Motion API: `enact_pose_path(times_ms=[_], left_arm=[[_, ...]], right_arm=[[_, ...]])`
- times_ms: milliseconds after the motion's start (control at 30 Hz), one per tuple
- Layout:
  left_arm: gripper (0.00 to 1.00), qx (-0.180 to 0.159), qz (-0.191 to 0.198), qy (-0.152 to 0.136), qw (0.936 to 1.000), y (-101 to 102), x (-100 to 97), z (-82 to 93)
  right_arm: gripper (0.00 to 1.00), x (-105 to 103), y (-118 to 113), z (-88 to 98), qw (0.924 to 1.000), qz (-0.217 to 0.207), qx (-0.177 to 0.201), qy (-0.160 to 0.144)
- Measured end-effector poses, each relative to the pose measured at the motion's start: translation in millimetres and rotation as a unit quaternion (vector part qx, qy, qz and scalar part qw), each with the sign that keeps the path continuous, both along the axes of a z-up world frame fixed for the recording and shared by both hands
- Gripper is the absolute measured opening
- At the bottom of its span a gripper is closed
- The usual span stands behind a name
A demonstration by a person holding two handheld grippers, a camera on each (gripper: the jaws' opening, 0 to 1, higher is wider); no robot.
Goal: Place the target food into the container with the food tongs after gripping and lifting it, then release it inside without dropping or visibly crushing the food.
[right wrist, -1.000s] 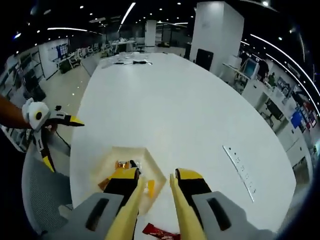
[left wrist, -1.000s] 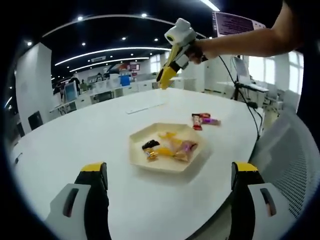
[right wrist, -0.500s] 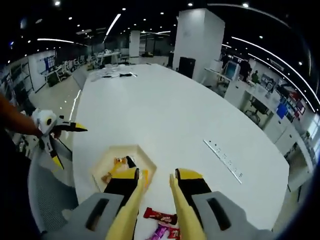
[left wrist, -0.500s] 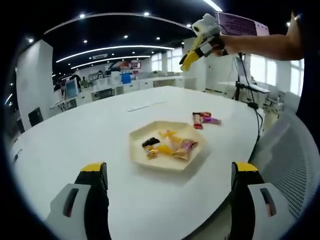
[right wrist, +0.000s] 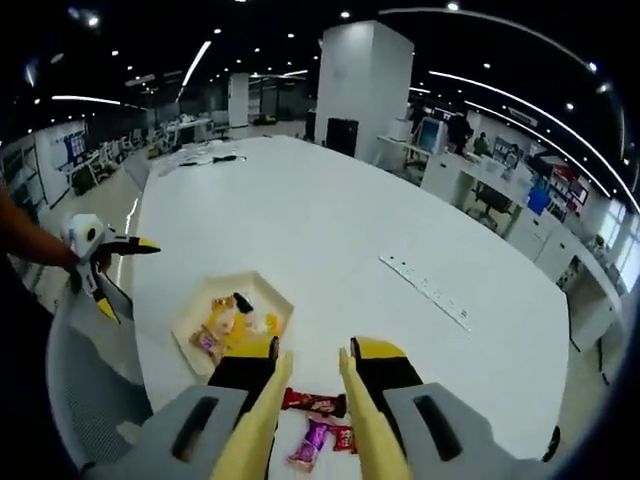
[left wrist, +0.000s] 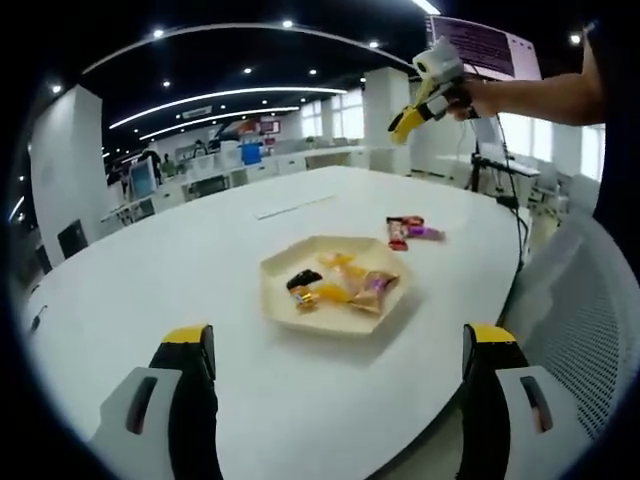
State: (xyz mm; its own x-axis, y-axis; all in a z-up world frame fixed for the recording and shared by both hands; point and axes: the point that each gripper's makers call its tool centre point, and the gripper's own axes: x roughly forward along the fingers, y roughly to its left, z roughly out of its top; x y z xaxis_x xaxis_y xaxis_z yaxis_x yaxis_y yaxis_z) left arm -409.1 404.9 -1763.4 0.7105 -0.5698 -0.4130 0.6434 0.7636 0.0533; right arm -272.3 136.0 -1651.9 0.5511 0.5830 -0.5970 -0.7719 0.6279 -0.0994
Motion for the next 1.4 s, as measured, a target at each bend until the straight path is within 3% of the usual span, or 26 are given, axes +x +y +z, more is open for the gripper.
enact_pose_path(times_ms=[200, 267, 400, 467, 633, 833, 967, 1400], left_arm=[[0.99, -0.005, -0.002, 0.002, 1.0000, -1, 0.0, -1.0], [0.99, -0.006, 0.000, 0.001, 1.0000, 0, 1.0, -0.2], [0.99, -0.001, -0.004, 0.009, 1.0000, -2, -0.9, -1.8], [0.99, 0.000, -0.013, 0.011, 0.9998, -5, -2.6, -4.4], [0.99, 0.004, -0.011, 0.010, 0.9999, -4, -1.9, -4.1], [0.99, -0.006, 0.001, 0.000, 1.0000, 0, 0.9, 1.9], [0.99, -0.001, 0.000, -0.002, 1.0000, -1, 1.0, 1.6], [0.99, 0.003, 0.002, 0.009, 1.0000, 1, 1.3, -4.8]], right_arm=[[0.28, -6, -11, -11.2, 1.0000, -0.002, -0.004, 0.002], [0.27, -4, -14, -8.2, 0.9994, 0.013, -0.015, -0.028], [0.28, -6, -28, -8.4, 0.9995, -0.001, -0.008, -0.030], [0.28, -4, -34, -3.8, 0.9991, -0.024, 0.029, -0.021], [0.28, -3, -47, -2.1, 0.9975, -0.045, 0.046, -0.031], [0.28, -9, -55, -16.3, 0.9976, -0.051, 0.033, -0.032], [0.28, -15, -59, -26.4, 0.9961, -0.068, 0.051, -0.026], [0.28, -23, -58, -74.9, 0.9951, -0.086, 0.047, -0.008]])
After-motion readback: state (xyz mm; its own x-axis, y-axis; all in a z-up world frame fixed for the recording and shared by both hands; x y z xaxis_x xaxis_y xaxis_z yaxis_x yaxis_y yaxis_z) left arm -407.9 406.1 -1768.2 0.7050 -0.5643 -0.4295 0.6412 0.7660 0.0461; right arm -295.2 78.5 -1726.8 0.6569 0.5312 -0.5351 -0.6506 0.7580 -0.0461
